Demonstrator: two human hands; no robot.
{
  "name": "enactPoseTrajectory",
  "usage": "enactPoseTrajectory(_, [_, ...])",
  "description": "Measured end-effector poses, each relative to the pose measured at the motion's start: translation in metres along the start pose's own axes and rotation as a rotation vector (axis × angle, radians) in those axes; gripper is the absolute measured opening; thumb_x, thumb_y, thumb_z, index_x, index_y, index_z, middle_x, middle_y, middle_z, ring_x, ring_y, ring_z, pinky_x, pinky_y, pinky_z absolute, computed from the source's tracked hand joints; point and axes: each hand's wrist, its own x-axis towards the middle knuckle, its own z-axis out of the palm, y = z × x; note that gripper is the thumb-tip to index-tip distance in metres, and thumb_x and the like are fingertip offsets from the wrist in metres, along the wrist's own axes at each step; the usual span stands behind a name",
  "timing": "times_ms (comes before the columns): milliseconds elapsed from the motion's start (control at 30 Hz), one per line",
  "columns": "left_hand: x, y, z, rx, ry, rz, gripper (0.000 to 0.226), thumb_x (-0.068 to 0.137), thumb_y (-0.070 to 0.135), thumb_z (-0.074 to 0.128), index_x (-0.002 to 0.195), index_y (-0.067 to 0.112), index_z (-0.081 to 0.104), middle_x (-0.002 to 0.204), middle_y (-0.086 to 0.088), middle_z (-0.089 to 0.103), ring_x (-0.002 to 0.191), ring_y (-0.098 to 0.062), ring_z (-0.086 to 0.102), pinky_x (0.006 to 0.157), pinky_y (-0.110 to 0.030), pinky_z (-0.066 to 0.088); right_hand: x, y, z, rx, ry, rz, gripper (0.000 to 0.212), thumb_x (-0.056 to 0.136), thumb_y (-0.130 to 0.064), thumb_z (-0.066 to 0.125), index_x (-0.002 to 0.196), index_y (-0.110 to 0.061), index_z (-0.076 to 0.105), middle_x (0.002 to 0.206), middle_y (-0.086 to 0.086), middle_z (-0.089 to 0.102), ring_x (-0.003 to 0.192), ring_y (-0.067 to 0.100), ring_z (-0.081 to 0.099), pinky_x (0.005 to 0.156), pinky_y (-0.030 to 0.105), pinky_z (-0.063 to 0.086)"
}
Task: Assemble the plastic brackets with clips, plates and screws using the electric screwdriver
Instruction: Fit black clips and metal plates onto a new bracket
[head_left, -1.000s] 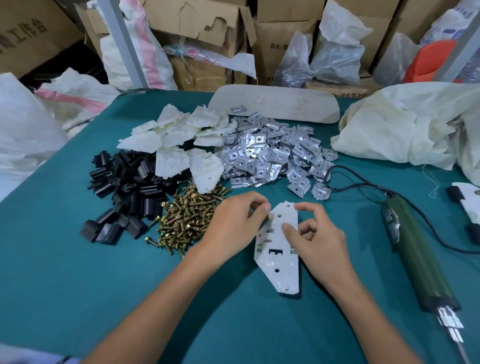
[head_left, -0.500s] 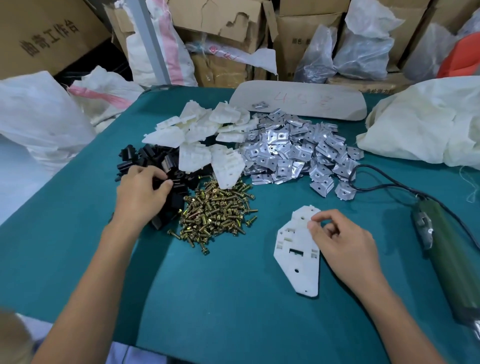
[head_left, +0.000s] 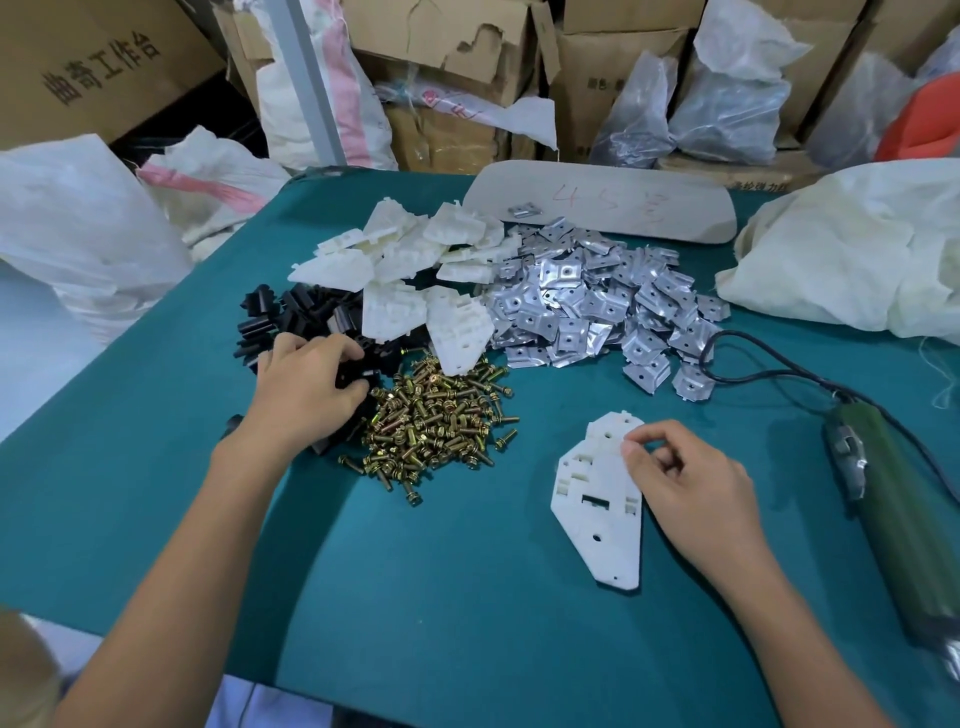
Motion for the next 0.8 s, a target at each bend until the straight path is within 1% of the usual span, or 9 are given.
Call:
enactPoseTrajectory(67, [0.001,0.001,0.000,0.012,0.049,-0.003,0.036,0.095,0.039,0.064,0.128,0.025,0.060,0.123,0.000,0.063,0.121,-0.030,0.035,0.100,-0.045,0.028,0.000,0.001,0.000,0.007,-0.009,0.004,0.002,0.091,-0.041,0.063,0.092,-0.040,0.062,0.068,-0.013,0.060,0.067,0.012,0.056,0.071,0.037,0.051])
enactPoseTrajectory(167, [-0.001,0.006,-0.001,0.029,0.102,0.009,0.040,0.101,0.039,0.056,0.135,0.017,0.058,0.129,-0.013,0.058,0.121,-0.037,0.035,0.105,-0.045,0.027,0.001,0.003,0.000,0.008,-0.007,0.006,0.002,0.092,-0.040,0.063,0.093,-0.039,0.063,0.067,-0.013,0.059,0.065,0.011,0.055,0.069,0.036,0.051])
enactPoseTrajectory(267, [-0.010,0.016,-0.007,-0.087,0.240,0.041,0.039,0.103,0.034,0.051,0.134,0.011,0.057,0.126,-0.018,0.056,0.118,-0.032,0.032,0.106,-0.045,0.026,0.001,0.002,0.001,0.066,0.021,0.006,0.003,0.093,-0.038,0.065,0.096,-0.038,0.064,0.071,-0.012,0.062,0.062,0.012,0.054,0.065,0.034,0.050])
enactPoseTrajectory(367, [-0.026,0.044,-0.018,-0.305,0.293,0.123,0.035,0.103,0.040,0.048,0.131,0.020,0.055,0.122,-0.007,0.054,0.117,-0.025,0.040,0.098,-0.038,0.035,0.002,-0.003,-0.001,0.240,0.093,-0.010,0.009,0.093,-0.031,0.070,0.090,-0.039,0.067,0.078,-0.007,0.066,0.062,0.010,0.053,0.060,0.016,0.045])
enactPoseTrajectory(400, [-0.033,0.058,-0.018,-0.375,0.262,0.178,0.032,0.103,0.042,0.048,0.128,0.025,0.054,0.119,-0.001,0.053,0.114,-0.019,0.045,0.092,-0.036,0.039,0.003,-0.006,-0.002,0.326,0.090,-0.003,0.008,0.091,-0.029,0.072,0.089,-0.037,0.069,0.077,-0.005,0.066,0.061,0.009,0.052,0.058,0.014,0.044])
enactPoseTrajectory(467, [-0.048,0.092,-0.012,-0.496,0.147,0.294,0.025,0.103,0.044,0.048,0.124,0.032,0.053,0.113,0.010,0.055,0.103,-0.008,0.052,0.083,-0.030,0.044,0.004,-0.012,-0.005,0.557,0.017,0.041,0.004,0.086,-0.031,0.074,0.090,-0.031,0.073,0.073,-0.003,0.065,0.059,0.011,0.052,0.054,0.020,0.043])
enactPoseTrajectory(567, [-0.066,0.146,0.009,-0.635,-0.071,0.395,0.022,0.103,0.040,0.050,0.123,0.033,0.054,0.109,0.016,0.061,0.092,0.002,0.056,0.076,-0.024,0.042,0.003,-0.014,-0.011,0.815,-0.133,0.115,0.024,0.078,-0.039,0.078,0.099,-0.026,0.075,0.079,0.007,0.065,0.061,0.019,0.055,0.047,0.030,0.041])
enactPoseTrajectory(700, [-0.077,0.189,0.035,-0.589,-0.150,0.495,0.020,0.104,0.041,0.048,0.122,0.032,0.052,0.104,0.015,0.064,0.092,-0.005,0.060,0.080,-0.034,0.049,0.001,-0.018,-0.013,0.962,-0.177,0.126,0.021,0.081,-0.023,0.084,0.101,-0.022,0.076,0.080,0.009,0.068,0.064,0.019,0.062,0.050,0.026,0.049])
enactPoseTrajectory(800, [-0.070,0.193,0.039,-0.652,-0.240,0.465,0.021,0.101,0.045,0.053,0.122,0.042,0.052,0.104,0.014,0.068,0.093,-0.009,0.065,0.086,-0.041,0.054,0.003,-0.019,-0.016,0.989,-0.127,0.185,0.025,0.075,-0.024,0.080,0.098,-0.014,0.073,0.079,0.008,0.067,0.063,0.018,0.059,0.052,0.025,0.049])
